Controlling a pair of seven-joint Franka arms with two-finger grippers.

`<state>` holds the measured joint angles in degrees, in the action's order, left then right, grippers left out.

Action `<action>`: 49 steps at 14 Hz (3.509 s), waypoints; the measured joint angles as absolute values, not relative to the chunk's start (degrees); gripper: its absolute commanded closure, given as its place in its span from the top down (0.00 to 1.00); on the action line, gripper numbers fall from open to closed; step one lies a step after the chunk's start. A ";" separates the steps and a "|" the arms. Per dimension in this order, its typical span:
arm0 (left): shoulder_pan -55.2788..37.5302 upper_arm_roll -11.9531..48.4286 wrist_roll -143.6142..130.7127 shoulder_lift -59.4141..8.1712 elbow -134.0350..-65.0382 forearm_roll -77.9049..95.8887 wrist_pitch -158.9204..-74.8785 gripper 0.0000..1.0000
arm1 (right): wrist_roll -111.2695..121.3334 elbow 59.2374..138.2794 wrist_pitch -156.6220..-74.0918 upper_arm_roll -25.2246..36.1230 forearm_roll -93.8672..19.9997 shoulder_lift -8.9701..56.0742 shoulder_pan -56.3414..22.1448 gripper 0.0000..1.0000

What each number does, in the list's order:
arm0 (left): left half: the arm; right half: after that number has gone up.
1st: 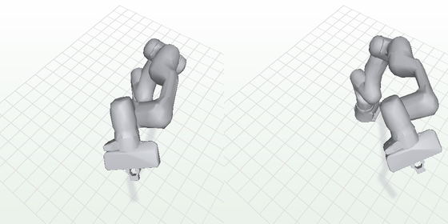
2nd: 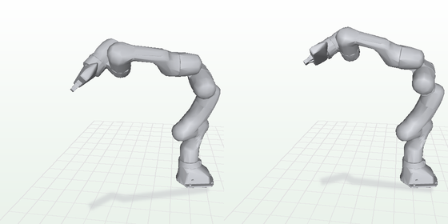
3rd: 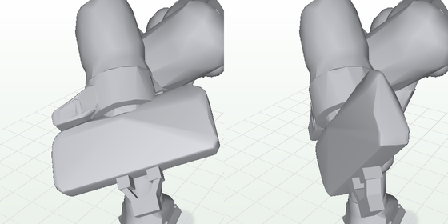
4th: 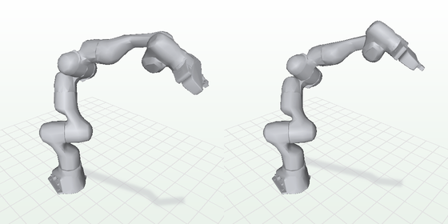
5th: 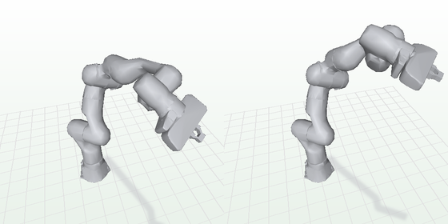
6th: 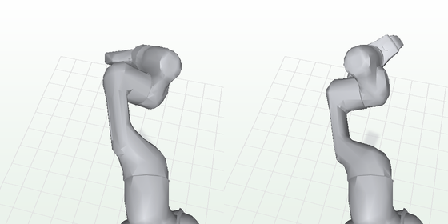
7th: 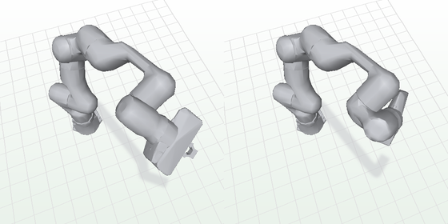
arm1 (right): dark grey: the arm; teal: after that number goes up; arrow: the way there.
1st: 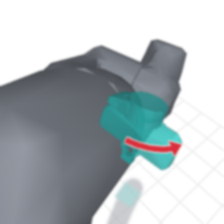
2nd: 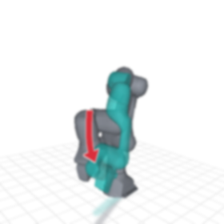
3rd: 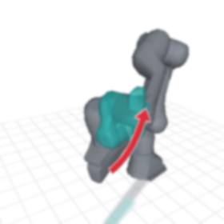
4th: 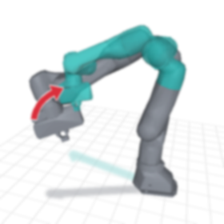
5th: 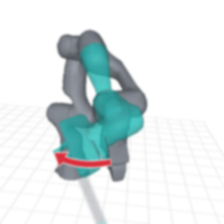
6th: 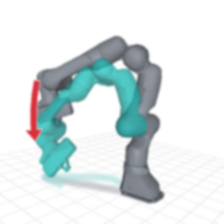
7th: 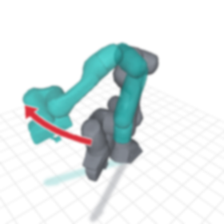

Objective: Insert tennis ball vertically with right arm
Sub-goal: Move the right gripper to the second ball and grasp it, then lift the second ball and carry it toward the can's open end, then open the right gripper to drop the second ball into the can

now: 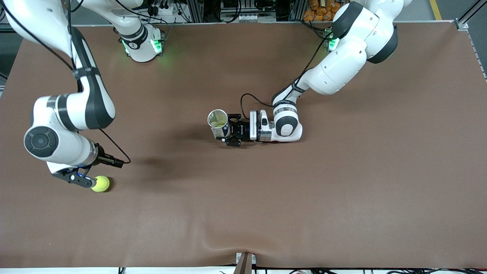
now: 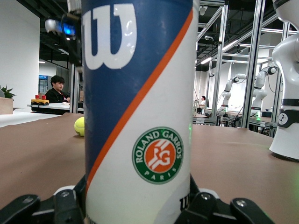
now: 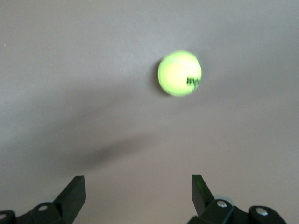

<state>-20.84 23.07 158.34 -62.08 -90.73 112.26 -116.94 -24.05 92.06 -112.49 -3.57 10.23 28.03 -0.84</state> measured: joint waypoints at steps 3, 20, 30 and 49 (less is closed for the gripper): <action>-20.85 23.08 158.34 -62.08 -90.74 112.25 -116.94 0.76 | -9.94 87.07 -113.77 -3.51 10.50 33.90 3.43 1.00; -20.85 23.08 158.34 -62.08 -90.77 112.22 -116.94 0.74 | 3.89 83.22 -127.18 -3.79 10.27 46.67 8.26 1.00; -20.85 23.08 158.34 -62.08 -90.80 112.22 -116.94 0.74 | 4.39 82.06 -116.01 -5.08 4.04 43.37 7.92 0.39; -20.86 23.08 158.34 -62.07 -90.89 112.22 -116.95 0.74 | -57.66 86.25 -94.72 -6.29 -4.01 20.79 -28.52 0.35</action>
<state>-20.86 23.08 158.34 -62.07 -90.89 112.22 -116.95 -57.66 86.25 -94.72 -6.29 -4.01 20.79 -28.52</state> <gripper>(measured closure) 0.251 0.317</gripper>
